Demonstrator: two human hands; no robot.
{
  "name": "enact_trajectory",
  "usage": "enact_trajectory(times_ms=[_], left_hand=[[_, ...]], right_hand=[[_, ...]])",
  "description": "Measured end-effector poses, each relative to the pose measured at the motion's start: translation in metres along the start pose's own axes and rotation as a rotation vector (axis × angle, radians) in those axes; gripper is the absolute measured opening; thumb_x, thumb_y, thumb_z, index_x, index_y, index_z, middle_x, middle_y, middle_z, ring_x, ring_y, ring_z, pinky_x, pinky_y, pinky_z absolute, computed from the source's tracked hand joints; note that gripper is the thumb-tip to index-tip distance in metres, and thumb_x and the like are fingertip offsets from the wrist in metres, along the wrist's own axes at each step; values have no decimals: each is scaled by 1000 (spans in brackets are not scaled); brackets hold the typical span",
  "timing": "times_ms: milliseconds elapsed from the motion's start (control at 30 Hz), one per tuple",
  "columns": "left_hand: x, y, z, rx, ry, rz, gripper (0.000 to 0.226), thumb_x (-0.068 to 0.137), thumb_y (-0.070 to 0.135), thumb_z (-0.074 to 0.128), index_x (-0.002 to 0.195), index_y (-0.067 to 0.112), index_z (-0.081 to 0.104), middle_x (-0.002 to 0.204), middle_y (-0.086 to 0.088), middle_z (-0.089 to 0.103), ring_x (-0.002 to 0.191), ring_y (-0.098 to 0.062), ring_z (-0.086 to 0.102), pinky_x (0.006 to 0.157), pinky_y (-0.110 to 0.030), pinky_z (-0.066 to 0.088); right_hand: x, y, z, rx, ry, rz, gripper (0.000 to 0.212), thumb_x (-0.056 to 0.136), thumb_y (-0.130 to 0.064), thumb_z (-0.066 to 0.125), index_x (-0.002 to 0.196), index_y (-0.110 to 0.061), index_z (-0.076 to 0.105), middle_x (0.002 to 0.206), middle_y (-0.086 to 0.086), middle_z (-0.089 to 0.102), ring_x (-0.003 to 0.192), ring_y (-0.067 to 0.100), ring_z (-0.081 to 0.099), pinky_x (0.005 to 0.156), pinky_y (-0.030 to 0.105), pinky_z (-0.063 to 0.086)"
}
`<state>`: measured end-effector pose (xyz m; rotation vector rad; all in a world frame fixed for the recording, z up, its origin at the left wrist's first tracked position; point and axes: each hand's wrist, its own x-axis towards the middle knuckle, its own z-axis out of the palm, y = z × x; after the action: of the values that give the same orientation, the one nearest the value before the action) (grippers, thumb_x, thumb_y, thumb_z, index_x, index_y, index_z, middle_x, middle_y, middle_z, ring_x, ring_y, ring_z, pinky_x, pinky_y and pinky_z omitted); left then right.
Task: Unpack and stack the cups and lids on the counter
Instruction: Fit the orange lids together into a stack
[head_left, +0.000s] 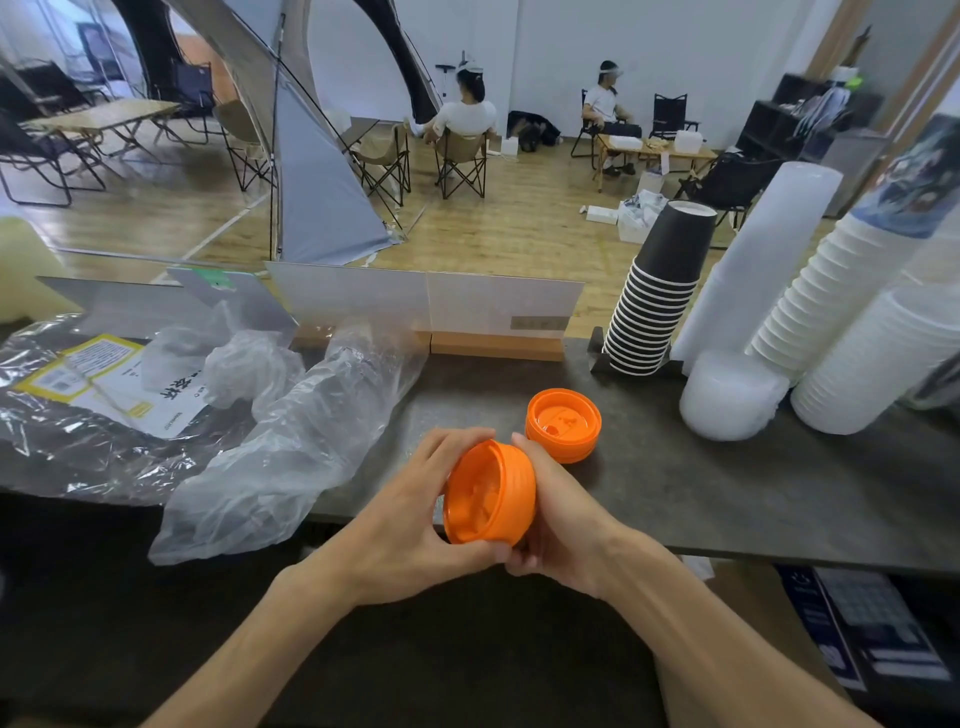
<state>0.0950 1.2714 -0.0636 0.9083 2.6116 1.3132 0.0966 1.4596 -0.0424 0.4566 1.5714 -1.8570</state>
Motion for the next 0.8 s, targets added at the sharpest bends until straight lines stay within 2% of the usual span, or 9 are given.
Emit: enact_trajectory(times_ms=[100, 167, 267, 333, 400, 500, 633, 733, 800], left_hand=[[1, -3, -1, 17, -8, -5, 91, 74, 58, 81, 144, 49, 23, 141, 26, 30, 133, 2, 37, 105, -25, 47], [1, -6, -2, 8, -8, -5, 92, 74, 55, 83, 144, 48, 24, 141, 27, 31, 134, 3, 37, 105, -21, 45], [-2, -9, -7, -36, 12, -11, 93, 75, 48, 86, 145, 47, 25, 142, 31, 32, 135, 5, 36, 104, -14, 42], [-3, -10, -9, -73, 25, -3, 92, 74, 44, 87, 144, 47, 27, 142, 31, 35, 136, 4, 38, 103, -12, 42], [-4, -10, -8, -87, 55, 3, 91, 73, 45, 88, 143, 47, 30, 142, 29, 39, 136, 1, 41, 104, -15, 44], [-3, -10, -7, -98, 130, -10, 90, 70, 49, 89, 141, 48, 33, 140, 27, 44, 132, -1, 47, 101, -20, 49], [0, -7, -10, -274, 180, -66, 86, 68, 50, 88, 139, 44, 40, 135, 22, 52, 128, -7, 54, 97, -25, 53], [-3, -7, -13, -438, 189, -95, 82, 69, 45, 84, 139, 34, 44, 132, 14, 59, 126, -15, 59, 95, -27, 55], [-6, -7, -15, -508, 160, -110, 83, 68, 49, 84, 139, 29, 45, 132, 13, 60, 124, -16, 60, 91, -25, 55]], right_hand=[[2, 0, 1, -23, -35, 1, 71, 95, -76, 35, 127, -18, 60, 95, 14, 66, 65, 17, 57, 58, 27, 34], [2, 1, 3, -59, -84, -27, 82, 90, -82, 32, 127, -15, 61, 95, 19, 59, 66, 20, 52, 61, 30, 37], [-1, 0, 6, -112, -120, -72, 64, 91, -79, 32, 118, -28, 61, 111, 22, 71, 91, 28, 69, 82, 40, 53], [-4, -2, 7, -102, -154, -108, 53, 93, -73, 39, 126, -35, 56, 121, 16, 71, 105, 29, 72, 92, 51, 58], [-5, -3, 8, -87, -156, -139, 48, 95, -68, 41, 126, -35, 58, 122, 14, 70, 107, 30, 72, 89, 49, 59], [-7, -3, 13, -80, -104, -218, 41, 99, -62, 39, 111, -33, 65, 110, 12, 71, 95, 26, 68, 73, 38, 54], [-5, -2, 12, 19, -116, -286, 48, 100, -60, 35, 108, -28, 69, 97, 11, 74, 86, 23, 65, 68, 35, 46], [-2, -4, 6, 24, -138, -286, 58, 100, -64, 32, 119, -19, 64, 110, 22, 72, 91, 28, 66, 71, 36, 44], [0, -3, 4, -7, -132, -278, 61, 98, -67, 31, 123, -20, 62, 114, 22, 71, 94, 29, 67, 72, 36, 45]])
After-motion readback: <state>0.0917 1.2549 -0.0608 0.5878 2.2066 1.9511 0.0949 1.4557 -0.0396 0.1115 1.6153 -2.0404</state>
